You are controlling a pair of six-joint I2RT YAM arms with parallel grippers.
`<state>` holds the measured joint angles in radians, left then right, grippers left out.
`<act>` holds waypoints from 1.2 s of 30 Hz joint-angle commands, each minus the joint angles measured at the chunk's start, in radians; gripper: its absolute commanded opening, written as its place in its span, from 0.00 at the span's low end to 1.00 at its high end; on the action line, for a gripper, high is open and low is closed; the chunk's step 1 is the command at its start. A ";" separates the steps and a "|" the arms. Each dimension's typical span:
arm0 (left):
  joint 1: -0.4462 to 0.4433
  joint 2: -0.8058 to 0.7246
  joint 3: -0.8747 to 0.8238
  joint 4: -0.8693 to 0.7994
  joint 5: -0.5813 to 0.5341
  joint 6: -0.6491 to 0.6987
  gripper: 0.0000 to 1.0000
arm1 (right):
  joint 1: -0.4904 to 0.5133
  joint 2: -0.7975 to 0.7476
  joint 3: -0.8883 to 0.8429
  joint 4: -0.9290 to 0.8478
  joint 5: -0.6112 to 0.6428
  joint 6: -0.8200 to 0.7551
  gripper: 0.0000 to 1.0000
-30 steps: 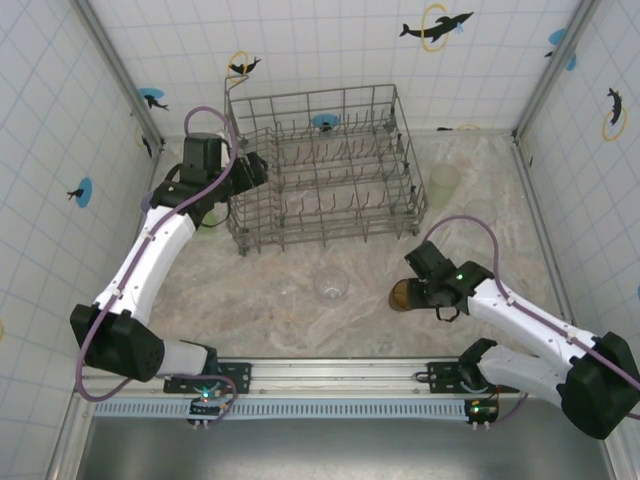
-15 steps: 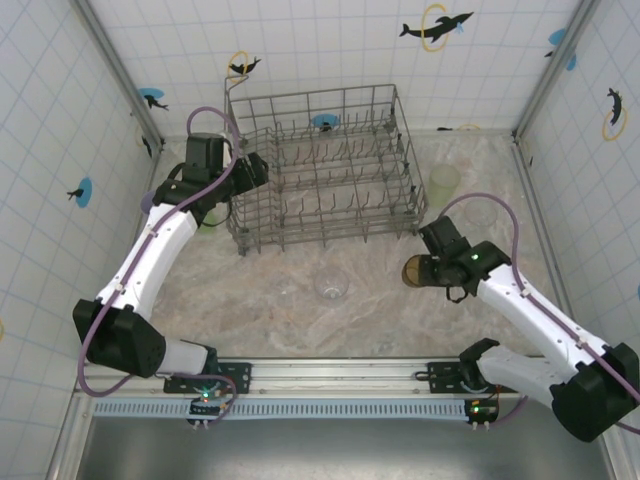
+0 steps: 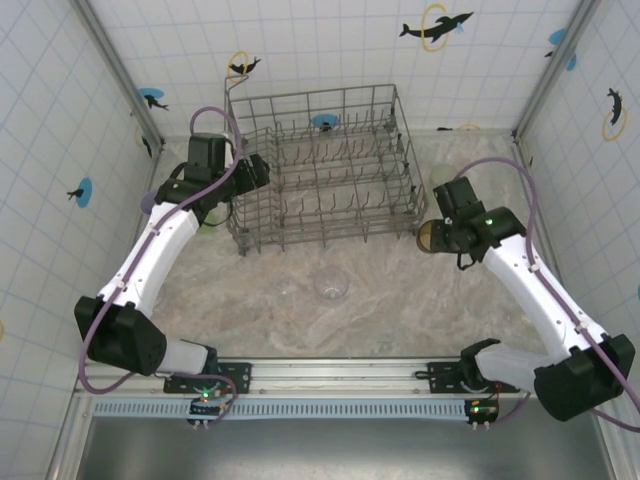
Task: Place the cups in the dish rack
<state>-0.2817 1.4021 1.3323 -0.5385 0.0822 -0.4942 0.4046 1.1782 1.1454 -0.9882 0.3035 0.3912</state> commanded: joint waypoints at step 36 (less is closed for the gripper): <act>-0.005 0.250 0.232 -0.074 0.075 0.003 0.98 | -0.039 0.648 0.761 0.157 -0.310 -0.154 0.00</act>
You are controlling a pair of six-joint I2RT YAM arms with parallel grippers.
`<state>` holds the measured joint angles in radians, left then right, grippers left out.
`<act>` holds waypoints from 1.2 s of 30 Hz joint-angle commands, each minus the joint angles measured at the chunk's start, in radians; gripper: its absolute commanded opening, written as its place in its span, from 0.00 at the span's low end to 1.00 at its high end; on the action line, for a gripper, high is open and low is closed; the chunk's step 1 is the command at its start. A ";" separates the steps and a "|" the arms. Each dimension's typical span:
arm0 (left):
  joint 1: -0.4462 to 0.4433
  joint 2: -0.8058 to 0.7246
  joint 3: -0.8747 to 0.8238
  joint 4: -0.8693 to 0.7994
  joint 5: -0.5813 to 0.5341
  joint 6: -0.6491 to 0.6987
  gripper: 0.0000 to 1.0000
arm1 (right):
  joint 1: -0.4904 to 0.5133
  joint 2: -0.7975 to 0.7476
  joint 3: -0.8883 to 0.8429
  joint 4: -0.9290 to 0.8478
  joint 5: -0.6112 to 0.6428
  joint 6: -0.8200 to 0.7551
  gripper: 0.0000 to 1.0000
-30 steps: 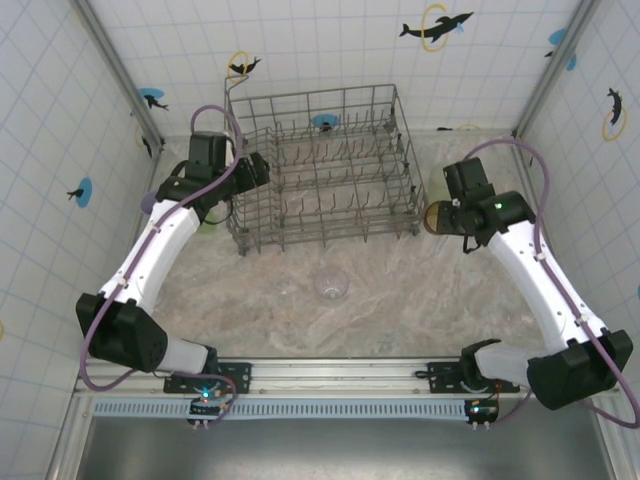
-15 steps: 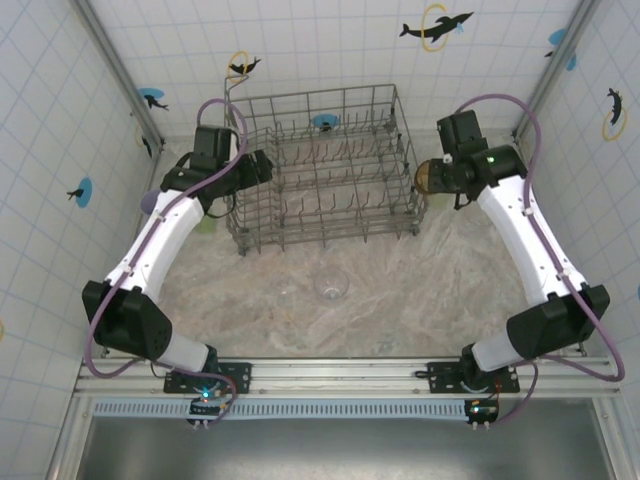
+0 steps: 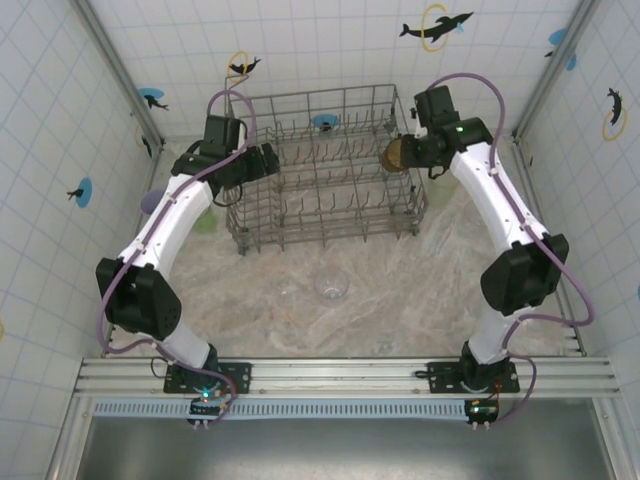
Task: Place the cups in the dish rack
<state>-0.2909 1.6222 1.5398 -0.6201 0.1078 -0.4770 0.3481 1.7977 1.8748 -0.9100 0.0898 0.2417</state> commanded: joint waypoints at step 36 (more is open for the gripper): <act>0.006 0.120 -0.012 0.583 0.502 -0.487 0.98 | 0.008 0.066 -0.587 1.608 -0.820 0.727 0.00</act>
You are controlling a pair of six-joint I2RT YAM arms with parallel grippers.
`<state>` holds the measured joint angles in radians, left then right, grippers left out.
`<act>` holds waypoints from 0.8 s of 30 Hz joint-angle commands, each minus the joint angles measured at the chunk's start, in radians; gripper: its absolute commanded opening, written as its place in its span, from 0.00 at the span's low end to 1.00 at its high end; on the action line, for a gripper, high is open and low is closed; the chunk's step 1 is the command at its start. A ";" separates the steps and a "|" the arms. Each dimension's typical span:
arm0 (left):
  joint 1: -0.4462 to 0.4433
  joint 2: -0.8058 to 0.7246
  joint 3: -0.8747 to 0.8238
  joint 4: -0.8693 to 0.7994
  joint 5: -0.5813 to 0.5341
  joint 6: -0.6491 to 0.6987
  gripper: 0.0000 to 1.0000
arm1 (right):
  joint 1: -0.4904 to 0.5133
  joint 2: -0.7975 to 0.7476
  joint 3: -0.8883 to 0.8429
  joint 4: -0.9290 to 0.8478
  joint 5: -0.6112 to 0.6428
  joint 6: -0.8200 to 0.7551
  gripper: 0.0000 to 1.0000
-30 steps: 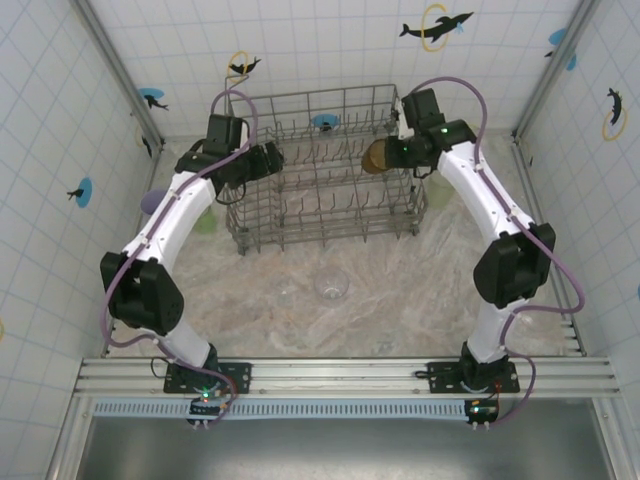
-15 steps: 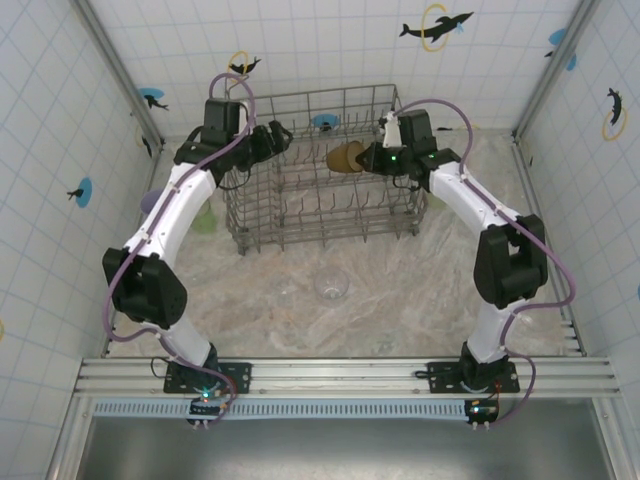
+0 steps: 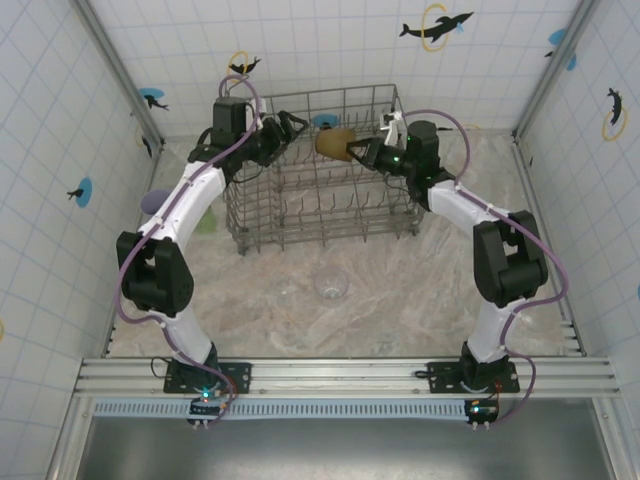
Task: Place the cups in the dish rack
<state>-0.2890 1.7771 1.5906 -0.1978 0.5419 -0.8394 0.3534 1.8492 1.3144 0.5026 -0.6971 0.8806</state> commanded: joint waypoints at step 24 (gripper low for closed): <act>0.003 -0.091 -0.265 0.562 0.132 -0.472 0.98 | 0.065 0.069 -0.033 0.305 -0.009 0.161 0.00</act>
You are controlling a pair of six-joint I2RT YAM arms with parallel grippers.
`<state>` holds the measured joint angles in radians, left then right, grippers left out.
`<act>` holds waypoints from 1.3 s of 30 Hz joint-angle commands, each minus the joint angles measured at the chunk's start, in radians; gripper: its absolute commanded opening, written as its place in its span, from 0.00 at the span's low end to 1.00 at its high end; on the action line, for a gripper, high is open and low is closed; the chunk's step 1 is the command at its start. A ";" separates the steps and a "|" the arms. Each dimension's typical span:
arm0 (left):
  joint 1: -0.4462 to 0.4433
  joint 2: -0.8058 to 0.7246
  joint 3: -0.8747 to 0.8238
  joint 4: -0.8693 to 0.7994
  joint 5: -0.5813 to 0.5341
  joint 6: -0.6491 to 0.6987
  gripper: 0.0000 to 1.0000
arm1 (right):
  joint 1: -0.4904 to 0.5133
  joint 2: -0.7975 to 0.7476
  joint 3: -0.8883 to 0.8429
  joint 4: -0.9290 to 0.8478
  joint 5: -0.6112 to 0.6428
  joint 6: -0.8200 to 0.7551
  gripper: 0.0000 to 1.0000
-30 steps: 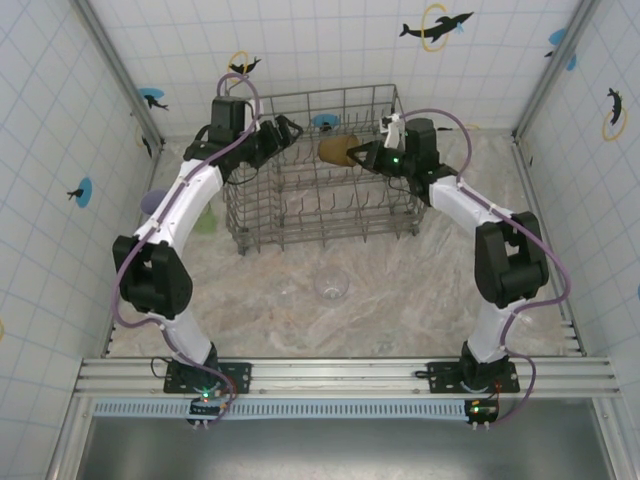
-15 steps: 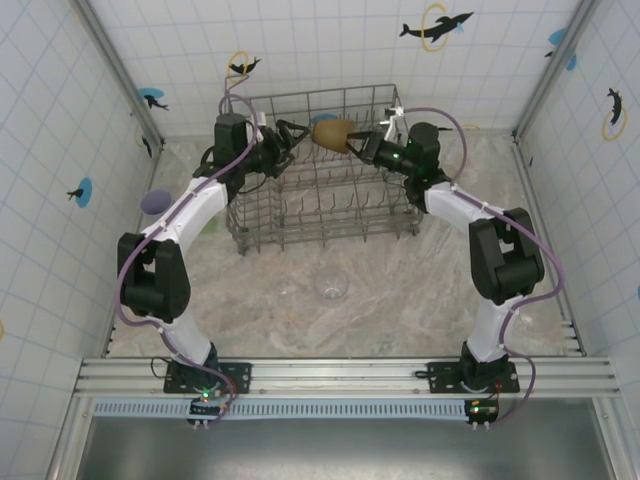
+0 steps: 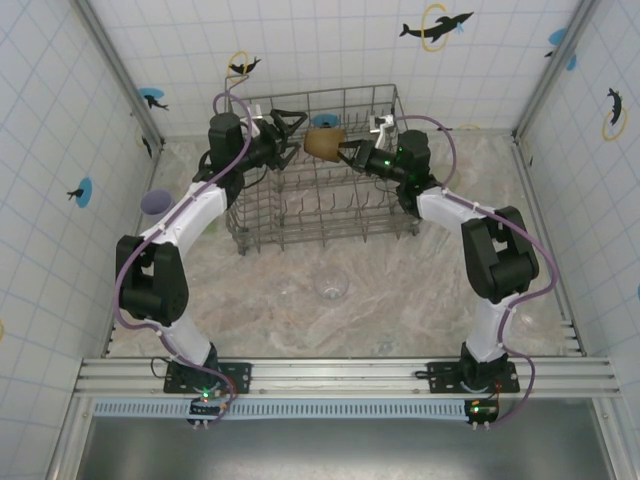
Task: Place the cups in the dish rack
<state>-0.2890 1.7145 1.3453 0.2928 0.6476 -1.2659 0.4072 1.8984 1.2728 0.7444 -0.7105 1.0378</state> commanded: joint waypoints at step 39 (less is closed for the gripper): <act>0.002 -0.056 -0.116 0.192 0.059 -0.119 0.76 | 0.083 0.166 0.151 0.181 0.049 0.100 0.00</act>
<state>-0.2863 1.6939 1.2358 0.4347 0.6827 -1.3880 0.4843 2.0495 1.3743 0.8772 -0.6632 1.1370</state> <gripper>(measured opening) 0.780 0.094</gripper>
